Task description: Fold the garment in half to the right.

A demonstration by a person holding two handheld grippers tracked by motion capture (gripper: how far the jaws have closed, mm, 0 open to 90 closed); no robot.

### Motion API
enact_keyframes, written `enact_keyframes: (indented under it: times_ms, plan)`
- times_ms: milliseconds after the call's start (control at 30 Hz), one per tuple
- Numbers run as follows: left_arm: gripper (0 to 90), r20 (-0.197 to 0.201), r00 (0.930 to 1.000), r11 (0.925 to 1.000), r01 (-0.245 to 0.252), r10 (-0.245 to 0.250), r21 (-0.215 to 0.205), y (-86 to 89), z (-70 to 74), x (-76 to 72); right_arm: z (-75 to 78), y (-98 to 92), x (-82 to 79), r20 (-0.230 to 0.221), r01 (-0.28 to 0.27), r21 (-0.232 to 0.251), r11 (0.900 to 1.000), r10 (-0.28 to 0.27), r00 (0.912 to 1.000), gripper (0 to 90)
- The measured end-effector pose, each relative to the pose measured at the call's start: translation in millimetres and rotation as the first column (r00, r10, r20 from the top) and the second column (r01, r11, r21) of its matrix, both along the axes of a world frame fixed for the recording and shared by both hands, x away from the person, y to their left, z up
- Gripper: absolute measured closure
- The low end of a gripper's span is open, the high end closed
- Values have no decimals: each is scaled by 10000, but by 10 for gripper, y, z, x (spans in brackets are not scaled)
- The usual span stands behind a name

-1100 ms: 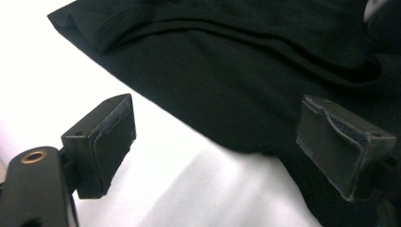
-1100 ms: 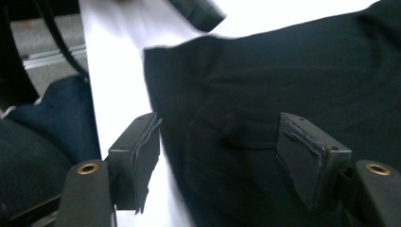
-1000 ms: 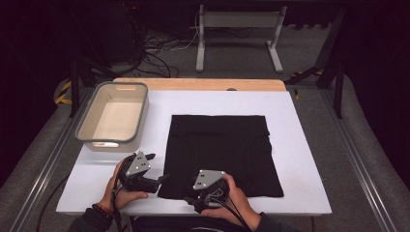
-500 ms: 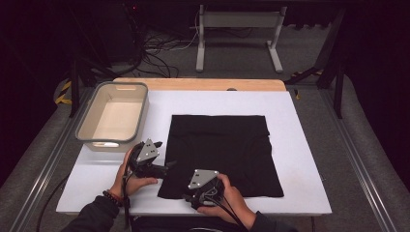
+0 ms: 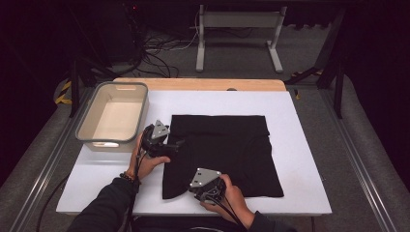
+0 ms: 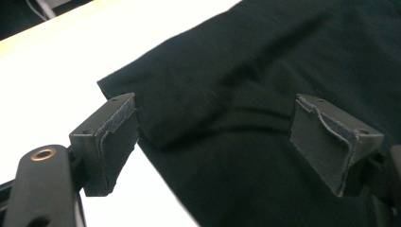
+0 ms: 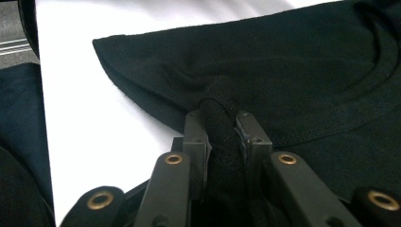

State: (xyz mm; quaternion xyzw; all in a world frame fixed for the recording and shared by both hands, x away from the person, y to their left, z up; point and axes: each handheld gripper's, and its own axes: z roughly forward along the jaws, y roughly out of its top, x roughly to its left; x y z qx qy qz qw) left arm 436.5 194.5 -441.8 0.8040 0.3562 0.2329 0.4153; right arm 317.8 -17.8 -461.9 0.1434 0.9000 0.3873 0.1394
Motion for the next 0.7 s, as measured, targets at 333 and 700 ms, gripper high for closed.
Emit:
enact_keyframes:
  times_ms: [333,700]
  plan:
    - [179,-673,9909,9930,-1148,1164,277,-92,-79,568,-6,-8,7,20,36,81,10000,-36,10000,781]
    - [237,-1960,9646,9842,-1711,1767,450,-63,-172,889,-6,-19,11,20,-20,62,10000,20,10000,778]
